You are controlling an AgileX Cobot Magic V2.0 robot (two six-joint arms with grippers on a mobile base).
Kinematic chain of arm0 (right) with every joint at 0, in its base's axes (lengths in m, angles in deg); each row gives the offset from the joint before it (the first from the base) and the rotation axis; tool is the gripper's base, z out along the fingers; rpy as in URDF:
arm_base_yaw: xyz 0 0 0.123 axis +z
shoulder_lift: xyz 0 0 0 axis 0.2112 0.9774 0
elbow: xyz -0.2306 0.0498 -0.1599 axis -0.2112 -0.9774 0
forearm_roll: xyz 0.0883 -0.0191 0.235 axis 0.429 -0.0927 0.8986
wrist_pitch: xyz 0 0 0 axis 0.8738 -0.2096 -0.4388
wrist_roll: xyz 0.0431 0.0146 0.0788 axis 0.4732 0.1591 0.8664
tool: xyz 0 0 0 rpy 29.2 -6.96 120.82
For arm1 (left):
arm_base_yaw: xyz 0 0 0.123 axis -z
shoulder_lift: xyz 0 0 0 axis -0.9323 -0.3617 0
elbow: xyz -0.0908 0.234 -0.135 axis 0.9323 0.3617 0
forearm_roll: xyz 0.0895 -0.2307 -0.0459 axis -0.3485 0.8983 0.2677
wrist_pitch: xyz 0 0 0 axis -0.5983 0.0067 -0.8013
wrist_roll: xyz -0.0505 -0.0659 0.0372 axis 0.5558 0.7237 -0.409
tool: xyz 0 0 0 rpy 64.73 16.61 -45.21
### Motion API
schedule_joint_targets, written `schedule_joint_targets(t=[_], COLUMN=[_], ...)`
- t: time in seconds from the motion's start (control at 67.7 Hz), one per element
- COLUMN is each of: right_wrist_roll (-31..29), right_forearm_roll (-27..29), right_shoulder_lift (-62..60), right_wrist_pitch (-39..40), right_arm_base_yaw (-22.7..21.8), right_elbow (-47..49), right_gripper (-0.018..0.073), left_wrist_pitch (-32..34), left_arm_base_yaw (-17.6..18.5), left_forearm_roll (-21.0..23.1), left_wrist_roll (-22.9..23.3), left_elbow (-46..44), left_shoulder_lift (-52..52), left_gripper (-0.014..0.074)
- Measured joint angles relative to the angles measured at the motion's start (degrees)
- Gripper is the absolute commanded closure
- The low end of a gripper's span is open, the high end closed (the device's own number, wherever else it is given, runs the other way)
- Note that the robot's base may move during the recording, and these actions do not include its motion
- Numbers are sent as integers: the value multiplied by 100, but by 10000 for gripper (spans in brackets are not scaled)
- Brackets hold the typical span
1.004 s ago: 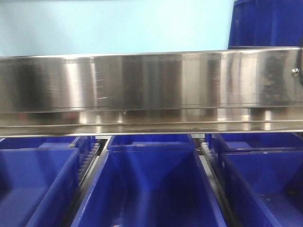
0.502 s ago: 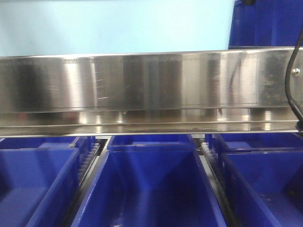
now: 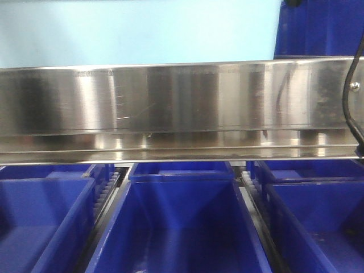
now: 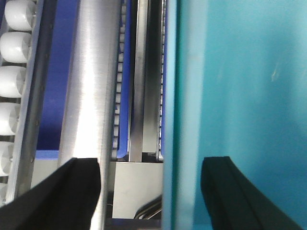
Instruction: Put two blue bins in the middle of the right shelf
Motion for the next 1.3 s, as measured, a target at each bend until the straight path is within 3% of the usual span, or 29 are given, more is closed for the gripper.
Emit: schedule_joint_targets(t=[0.133,0.325,0.458,0.606,0.694,1.3], right_wrist_roll=[0,-9,-9,4,4,53], right_forearm_roll=[0,0,0,-12,-23,-34], right_shoulder_lift=[0,0,0,0,10,19], right_wrist_pitch=[0,0,0,11,24,24], right_arm_base_yaw=[0,0,0,0,0,0], right_elbow=[0,0,0,0,0,0], right_gripper=[294,310,496,730,725,725], left_wrist_pitch=[0,0,0,13,36,36], left_arm_base_yaw=[0,0,0,0,0,0], left_forearm_roll=[0,11,51,145,230,240], left_wrist_roll=[0,0,0,0,0,0], left_elbow=[0,0,0,0,0,0], left_shoulder_lift=[0,0,0,0,0,0], left_gripper=[247,325,396,576,705,707])
